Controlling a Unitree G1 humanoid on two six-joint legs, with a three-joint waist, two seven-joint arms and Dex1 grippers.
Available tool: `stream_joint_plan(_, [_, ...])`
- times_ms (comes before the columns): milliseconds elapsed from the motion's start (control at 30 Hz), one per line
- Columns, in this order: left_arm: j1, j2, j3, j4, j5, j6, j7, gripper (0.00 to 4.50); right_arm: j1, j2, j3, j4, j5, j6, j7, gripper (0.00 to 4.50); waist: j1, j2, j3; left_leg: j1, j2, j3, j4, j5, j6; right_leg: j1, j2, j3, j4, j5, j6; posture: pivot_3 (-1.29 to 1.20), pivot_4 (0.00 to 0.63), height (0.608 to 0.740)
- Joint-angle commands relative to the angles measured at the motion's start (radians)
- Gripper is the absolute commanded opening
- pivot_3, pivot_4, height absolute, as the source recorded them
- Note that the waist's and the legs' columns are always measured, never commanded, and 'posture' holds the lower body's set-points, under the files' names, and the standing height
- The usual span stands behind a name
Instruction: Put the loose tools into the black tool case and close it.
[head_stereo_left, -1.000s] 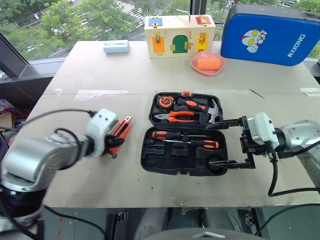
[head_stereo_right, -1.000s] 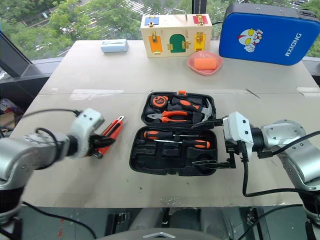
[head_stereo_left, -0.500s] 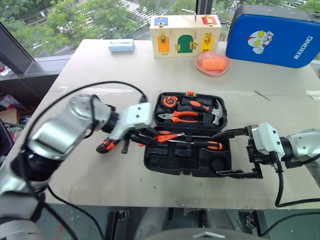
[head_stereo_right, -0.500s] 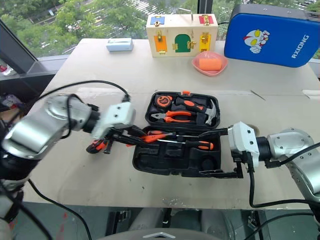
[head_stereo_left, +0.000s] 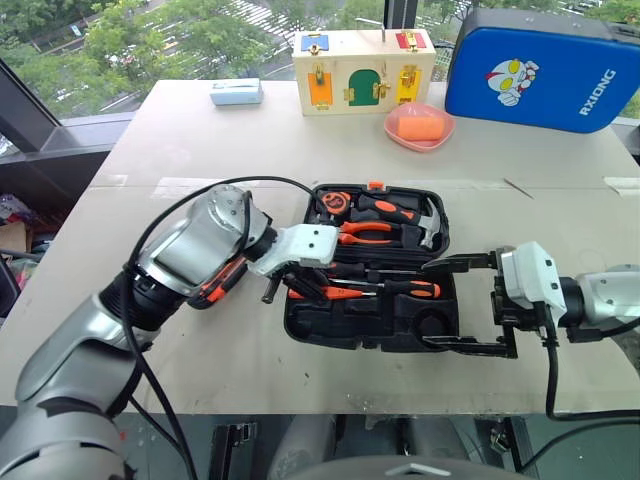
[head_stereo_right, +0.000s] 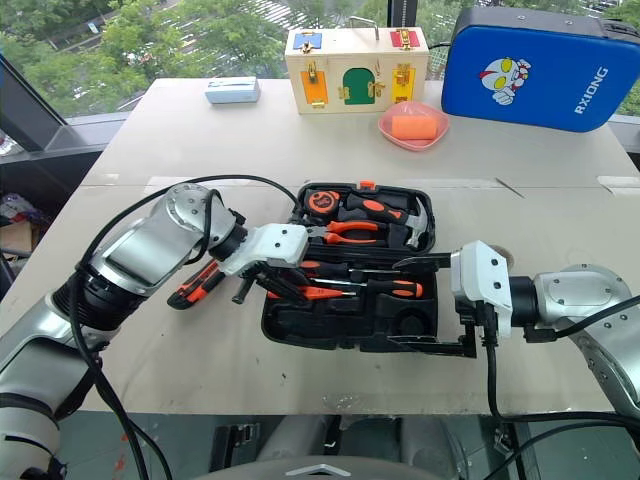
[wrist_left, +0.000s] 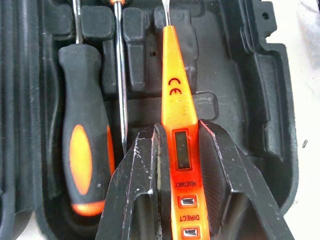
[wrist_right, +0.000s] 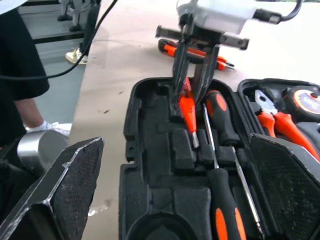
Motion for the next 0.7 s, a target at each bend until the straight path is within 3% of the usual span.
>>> stream_joint_plan(33, [-0.015, -0.022, -0.002, 0.019, 0.043, 0.005, 0.001, 0.53, -0.01, -0.002, -0.038, -0.044, 0.03, 0.003, -0.021, 4.5, 0.0, 0.0, 0.0, 0.0, 0.0, 0.0, 0.0, 0.0, 0.0, 0.0, 0.0, 0.0, 0.0, 0.0, 0.0, 0.0, 0.15, 0.735])
stream_joint_plan(367, [0.005, -0.033, 0.016, 0.007, 0.057, 0.024, -0.031, 0.53, -0.019, -0.007, -0.042, -0.041, 0.061, 0.01, -0.04, 4.5, -0.003, 0.0, 0.0, 0.0, 0.0, 0.0, 0.0, 0.0, 0.0, 0.0, 0.0, 0.0, 0.001, 0.0, 0.0, 0.0, 0.15, 0.735])
stream_joint_plan(400, [0.008, -0.031, 0.028, -0.008, 0.039, 0.037, -0.04, 1.6, -0.022, -0.007, -0.041, -0.039, 0.062, 0.01, -0.04, 4.5, -0.004, 0.0, 0.0, 0.0, 0.0, 0.0, 0.0, 0.0, 0.0, 0.0, 0.0, 0.0, 0.001, 0.0, 0.0, 0.0, 0.15, 0.735])
stream_joint_plan(433, [0.01, -0.031, 0.037, -0.018, 0.026, 0.046, -0.047, 1.86, -0.023, -0.006, -0.04, -0.038, 0.062, 0.01, -0.04, 4.5, -0.005, 0.0, 0.0, 0.0, 0.0, 0.0, 0.0, 0.0, 0.0, 0.0, 0.0, 0.0, 0.001, 0.0, 0.0, 0.0, 0.15, 0.735])
stream_joint_plan(533, [0.026, 0.007, 0.126, -0.058, -0.065, 0.098, -0.078, 3.22, -0.029, -0.003, -0.034, -0.032, 0.063, 0.012, -0.041, 4.5, -0.004, 0.0, 0.0, 0.0, 0.0, -0.001, 0.0, 0.0, 0.0, 0.0, 0.0, 0.0, 0.001, 0.0, 0.0, 0.0, 0.15, 0.735])
stream_joint_plan(700, [0.119, 0.002, 0.331, -0.045, -0.186, 0.096, 0.005, 3.22, -0.028, -0.002, -0.03, -0.027, 0.063, 0.012, -0.04, 4.5, -0.004, 0.0, 0.0, 0.0, 0.0, -0.001, 0.0, 0.0, 0.0, 0.0, 0.0, -0.001, 0.001, 0.0, 0.0, 0.0, 0.15, 0.735])
